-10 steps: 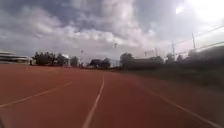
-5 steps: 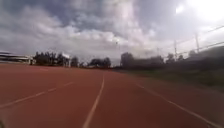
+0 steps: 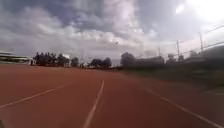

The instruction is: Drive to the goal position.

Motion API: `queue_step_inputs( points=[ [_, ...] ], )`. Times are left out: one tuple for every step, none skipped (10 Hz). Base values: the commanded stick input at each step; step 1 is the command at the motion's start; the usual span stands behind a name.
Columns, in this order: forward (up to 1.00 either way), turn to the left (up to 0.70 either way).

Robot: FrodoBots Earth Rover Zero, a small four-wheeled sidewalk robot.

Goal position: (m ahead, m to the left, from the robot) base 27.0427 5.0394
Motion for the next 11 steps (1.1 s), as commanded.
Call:
queue_step_inputs(
  points=[
    [0.70, 0.00],
    [0.70, 0.00],
    [0.70, 0.00],
    [0.70, 0.00],
    [0.70, 0.00],
    [0.70, 0.00],
    [0.70, 0.00],
    [0.70, 0.00],
    [0.70, 0.00],
    [0.70, 0.00],
    [0.70, 0.00]
  ],
)
